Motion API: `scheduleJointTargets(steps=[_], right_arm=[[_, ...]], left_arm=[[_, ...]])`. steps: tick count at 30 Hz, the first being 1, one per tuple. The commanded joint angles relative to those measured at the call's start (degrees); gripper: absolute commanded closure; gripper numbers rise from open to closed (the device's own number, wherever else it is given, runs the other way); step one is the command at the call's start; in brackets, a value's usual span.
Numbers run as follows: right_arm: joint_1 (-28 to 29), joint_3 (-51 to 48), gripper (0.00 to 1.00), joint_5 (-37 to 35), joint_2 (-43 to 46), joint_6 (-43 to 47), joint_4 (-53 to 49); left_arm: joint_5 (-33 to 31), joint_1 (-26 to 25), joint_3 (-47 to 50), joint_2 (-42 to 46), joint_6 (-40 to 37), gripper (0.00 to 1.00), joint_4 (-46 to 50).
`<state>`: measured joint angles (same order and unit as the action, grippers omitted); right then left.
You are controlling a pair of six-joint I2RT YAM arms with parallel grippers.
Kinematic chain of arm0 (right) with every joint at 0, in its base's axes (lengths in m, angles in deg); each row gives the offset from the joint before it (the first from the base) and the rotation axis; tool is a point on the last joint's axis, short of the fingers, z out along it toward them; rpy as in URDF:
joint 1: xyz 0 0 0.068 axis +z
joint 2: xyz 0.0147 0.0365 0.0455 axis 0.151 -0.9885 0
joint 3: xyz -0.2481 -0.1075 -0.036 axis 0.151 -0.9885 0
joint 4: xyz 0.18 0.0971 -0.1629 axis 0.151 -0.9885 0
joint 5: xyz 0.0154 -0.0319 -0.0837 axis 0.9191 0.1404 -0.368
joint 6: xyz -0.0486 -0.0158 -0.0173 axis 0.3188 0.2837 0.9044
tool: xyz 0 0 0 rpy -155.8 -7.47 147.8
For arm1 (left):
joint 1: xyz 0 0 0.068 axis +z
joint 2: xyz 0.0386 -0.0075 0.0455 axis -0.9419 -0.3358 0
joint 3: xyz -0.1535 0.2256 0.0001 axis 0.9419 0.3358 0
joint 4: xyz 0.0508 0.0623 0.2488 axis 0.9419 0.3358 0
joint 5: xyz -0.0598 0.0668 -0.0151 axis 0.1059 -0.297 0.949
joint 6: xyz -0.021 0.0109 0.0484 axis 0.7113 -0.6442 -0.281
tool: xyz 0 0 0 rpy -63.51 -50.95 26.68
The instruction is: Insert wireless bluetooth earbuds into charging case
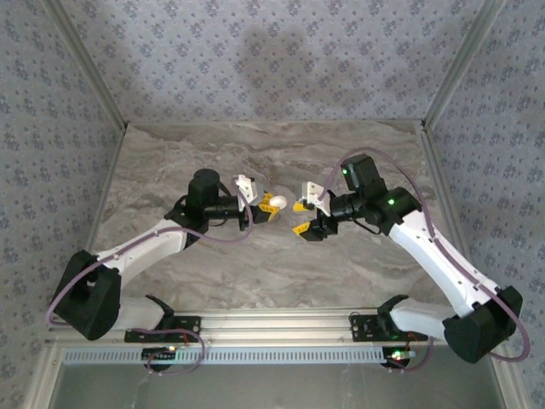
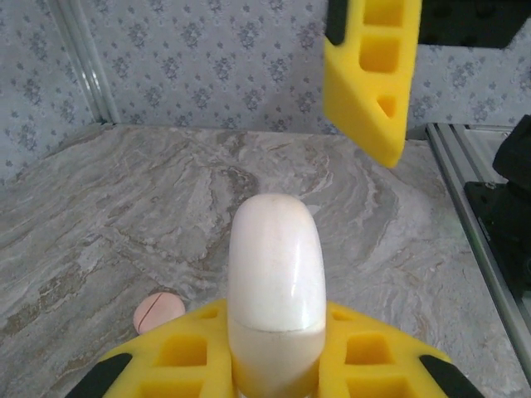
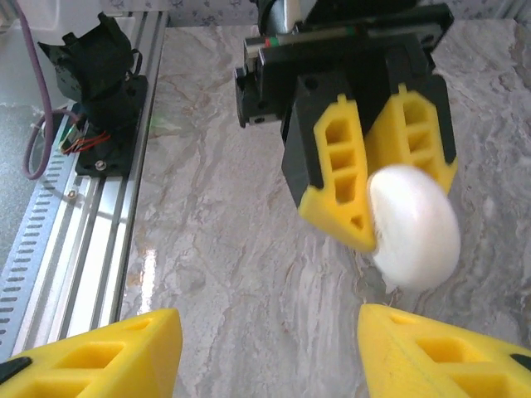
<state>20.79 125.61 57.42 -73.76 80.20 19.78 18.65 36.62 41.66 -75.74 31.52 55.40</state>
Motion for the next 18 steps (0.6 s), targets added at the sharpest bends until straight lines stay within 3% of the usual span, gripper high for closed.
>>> scheduleJointTargets(steps=[1, 4, 11, 18], right_arm=[[-3.0, -5.1, 0.39, -1.8, 2.4, -13.8, 10.6], [-5.1, -9.2, 0.39, -7.6, 3.3, -27.6, 19.9], [-9.5, -12.1, 0.33, -19.8, 2.3, -50.5, 20.9], [-14.2, -19.2, 0.35, -25.6, 6.3, -65.7, 24.6]], left_arm=[[-2.8, 0.0, -1.7, -1.7, 7.5, 0.84, -2.3], [-7.0, 0.1, -4.8, -4.0, 15.0, 0.84, 0.9], [-15.2, 0.0, -14.5, -10.7, 34.0, 0.85, 12.9], [-10.6, 0.1, -31.6, -22.8, 48.8, 0.83, 31.9]])
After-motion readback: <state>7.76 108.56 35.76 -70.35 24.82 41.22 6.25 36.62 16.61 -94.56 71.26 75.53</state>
